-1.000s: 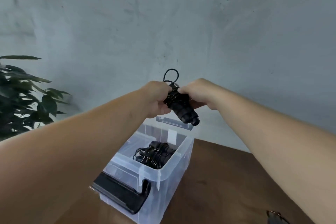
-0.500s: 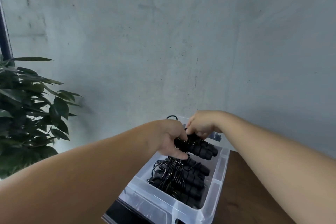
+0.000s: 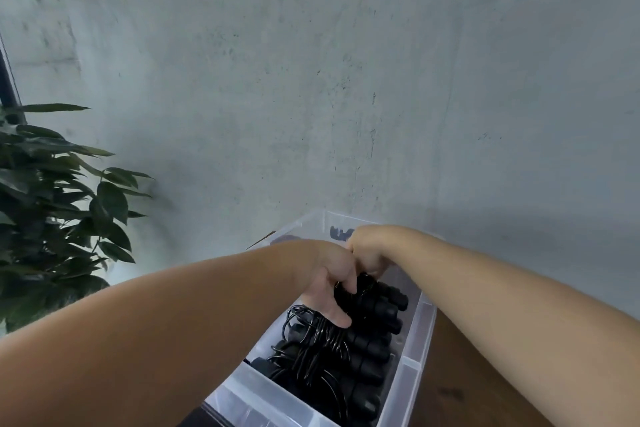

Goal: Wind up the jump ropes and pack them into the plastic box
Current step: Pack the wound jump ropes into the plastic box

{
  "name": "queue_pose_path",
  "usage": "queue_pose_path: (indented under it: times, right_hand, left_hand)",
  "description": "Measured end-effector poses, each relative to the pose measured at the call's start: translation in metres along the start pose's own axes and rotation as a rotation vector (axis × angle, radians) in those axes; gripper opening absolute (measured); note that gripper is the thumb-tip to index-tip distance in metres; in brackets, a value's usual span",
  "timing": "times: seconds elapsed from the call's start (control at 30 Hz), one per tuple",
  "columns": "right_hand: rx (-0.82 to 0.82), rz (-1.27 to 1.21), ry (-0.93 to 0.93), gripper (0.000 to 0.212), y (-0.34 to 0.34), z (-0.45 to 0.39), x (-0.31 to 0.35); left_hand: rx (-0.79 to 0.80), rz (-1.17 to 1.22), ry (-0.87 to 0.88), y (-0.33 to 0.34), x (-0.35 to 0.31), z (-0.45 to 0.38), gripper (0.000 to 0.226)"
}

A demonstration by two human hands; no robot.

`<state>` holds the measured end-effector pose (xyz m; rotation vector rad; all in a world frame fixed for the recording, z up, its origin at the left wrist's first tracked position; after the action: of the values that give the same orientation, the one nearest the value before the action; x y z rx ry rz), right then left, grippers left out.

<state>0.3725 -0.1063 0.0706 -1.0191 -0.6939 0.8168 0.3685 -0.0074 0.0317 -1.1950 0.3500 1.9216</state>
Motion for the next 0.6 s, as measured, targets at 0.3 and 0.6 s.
queue_pose_path:
  times: [0.3, 0.6]
  right_hand:
    - [-0.053, 0.132, 0.035, 0.045, -0.001, -0.006, 0.003]
    - [-0.063, 0.098, 0.048, 0.046, -0.005, -0.002, -0.008]
  left_hand:
    - [-0.074, -0.118, -0.041, 0.001, 0.006, 0.004, 0.059]
    - [-0.116, -0.158, -0.012, -0.003, -0.006, 0.015, 0.058]
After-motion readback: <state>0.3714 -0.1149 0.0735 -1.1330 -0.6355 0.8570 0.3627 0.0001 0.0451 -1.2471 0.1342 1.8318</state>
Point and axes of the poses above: each hand's wrist, its own z-axis away from the middle knuckle, its own y-axis out of the palm, x = y × z, the point moved 5 cm from there along -z, towards the middle knuckle, and after that the axes turned 12 degrees about y, right-handed, at the moved point
